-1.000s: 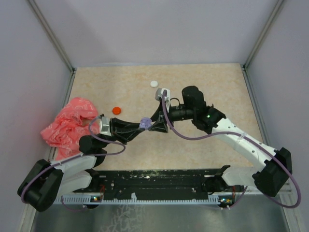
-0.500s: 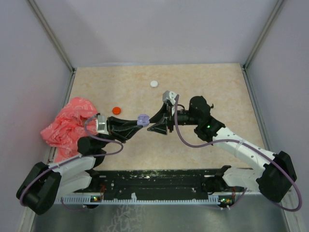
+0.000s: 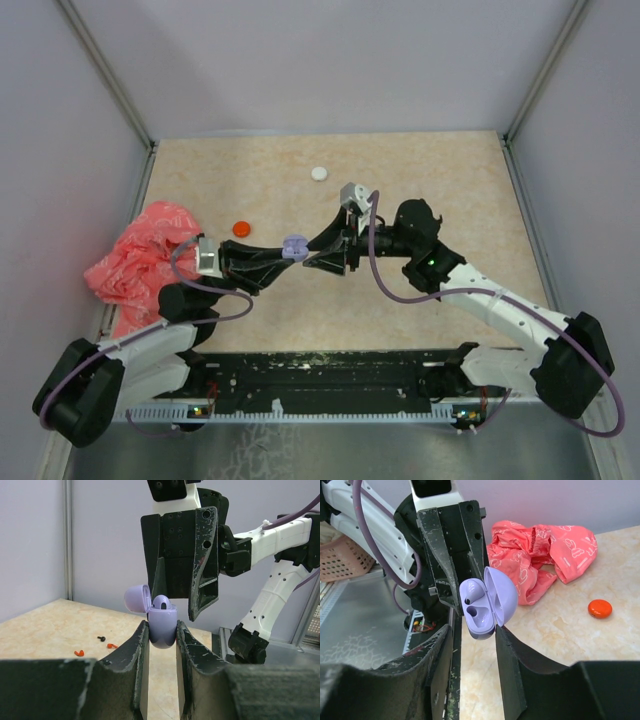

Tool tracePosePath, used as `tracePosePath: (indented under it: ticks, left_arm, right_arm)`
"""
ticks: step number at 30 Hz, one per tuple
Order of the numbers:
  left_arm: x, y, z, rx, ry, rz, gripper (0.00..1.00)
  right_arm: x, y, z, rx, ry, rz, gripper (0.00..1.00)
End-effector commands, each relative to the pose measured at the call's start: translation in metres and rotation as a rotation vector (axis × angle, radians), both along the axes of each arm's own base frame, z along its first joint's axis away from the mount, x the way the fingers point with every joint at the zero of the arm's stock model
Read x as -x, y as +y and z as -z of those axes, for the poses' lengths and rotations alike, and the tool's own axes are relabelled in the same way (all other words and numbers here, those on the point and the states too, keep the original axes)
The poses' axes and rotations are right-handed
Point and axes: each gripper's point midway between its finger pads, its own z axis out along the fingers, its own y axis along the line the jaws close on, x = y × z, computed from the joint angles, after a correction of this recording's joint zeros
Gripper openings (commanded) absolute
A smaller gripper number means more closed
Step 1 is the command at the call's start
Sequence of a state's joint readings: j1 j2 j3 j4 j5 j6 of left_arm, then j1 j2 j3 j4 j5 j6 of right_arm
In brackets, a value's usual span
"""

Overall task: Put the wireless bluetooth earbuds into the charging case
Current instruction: Adjust the charging case.

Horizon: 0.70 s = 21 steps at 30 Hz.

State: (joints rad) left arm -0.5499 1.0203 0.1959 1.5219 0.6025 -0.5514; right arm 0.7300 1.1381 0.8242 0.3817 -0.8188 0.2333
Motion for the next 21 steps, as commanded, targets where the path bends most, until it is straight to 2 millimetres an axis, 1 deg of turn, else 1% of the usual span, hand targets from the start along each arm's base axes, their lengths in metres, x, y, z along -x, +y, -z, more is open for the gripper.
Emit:
tracePosePath:
  ticks: [1,8,12,16,21]
  left_arm:
    - [0.034,0.018,-0.052,0.153,-0.237,0.025,0.0]
    - [0.032,0.014,-0.049,0.139,-0.222,0.044,0.0]
    - [0.031,0.011,-0.046,0.13,-0.208,0.058,0.02]
    - [0.031,0.009,-0.043,0.119,-0.196,0.073,0.07]
    - [0.031,0.006,-0.04,0.109,-0.183,0.087,0.1]
  right_arm:
    - [0.004,0.001,-0.025,-0.086,-0.057,-0.032,0.37]
    - [0.006,0.003,-0.026,-0.086,-0.057,-0.051,0.2]
    - [0.007,0.003,-0.026,-0.079,-0.068,-0.058,0.14]
    - [0.007,0.003,-0.024,-0.056,-0.078,-0.056,0.09]
    - [0.007,0.002,-0.024,-0.033,-0.09,-0.055,0.07]
